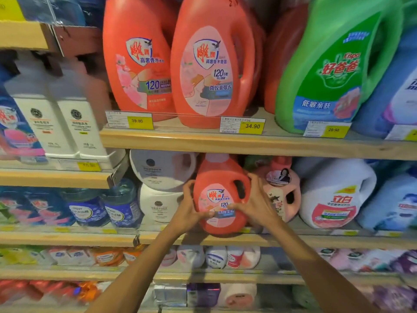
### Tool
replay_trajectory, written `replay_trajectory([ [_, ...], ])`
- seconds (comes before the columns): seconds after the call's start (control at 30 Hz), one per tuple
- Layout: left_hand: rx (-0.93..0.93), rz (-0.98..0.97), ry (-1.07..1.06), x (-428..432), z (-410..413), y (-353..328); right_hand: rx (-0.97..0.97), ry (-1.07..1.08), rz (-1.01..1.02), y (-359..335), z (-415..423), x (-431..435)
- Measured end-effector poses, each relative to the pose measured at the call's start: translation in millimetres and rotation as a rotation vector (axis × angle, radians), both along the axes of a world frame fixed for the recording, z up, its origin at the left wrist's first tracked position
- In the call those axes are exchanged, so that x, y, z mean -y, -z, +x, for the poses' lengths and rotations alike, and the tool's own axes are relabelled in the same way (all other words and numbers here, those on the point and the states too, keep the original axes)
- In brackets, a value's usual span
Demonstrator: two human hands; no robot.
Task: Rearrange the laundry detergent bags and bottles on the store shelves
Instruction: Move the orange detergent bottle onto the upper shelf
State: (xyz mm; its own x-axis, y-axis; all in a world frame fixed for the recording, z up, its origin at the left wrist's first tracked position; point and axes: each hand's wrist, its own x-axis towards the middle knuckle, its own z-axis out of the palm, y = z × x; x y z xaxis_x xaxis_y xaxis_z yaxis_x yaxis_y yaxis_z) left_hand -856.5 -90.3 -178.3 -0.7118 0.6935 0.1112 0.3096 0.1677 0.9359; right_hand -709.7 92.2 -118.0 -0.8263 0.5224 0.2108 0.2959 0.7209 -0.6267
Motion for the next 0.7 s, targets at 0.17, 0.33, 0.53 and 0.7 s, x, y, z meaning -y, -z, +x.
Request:
replay_trajectory([
  [0.17, -0.059, -0.106, -0.027, -11, -17, 4, 0.017, 0.089, 0.019, 15, -11, 3],
  [0.33, -0.111, -0.200, -0.055, -23, -26, 5, 0.046, 0.132, 0.061, 28, -15, 1],
  [0.53, -0.187, -0.219, -0.067, -27, -25, 12, 0.013, 0.143, 0.003, 41, -18, -2],
  [0.7, -0.150, -0.238, -0.024, -23, -24, 20, 0.014, 0.152, -0.045, 58, -15, 2],
])
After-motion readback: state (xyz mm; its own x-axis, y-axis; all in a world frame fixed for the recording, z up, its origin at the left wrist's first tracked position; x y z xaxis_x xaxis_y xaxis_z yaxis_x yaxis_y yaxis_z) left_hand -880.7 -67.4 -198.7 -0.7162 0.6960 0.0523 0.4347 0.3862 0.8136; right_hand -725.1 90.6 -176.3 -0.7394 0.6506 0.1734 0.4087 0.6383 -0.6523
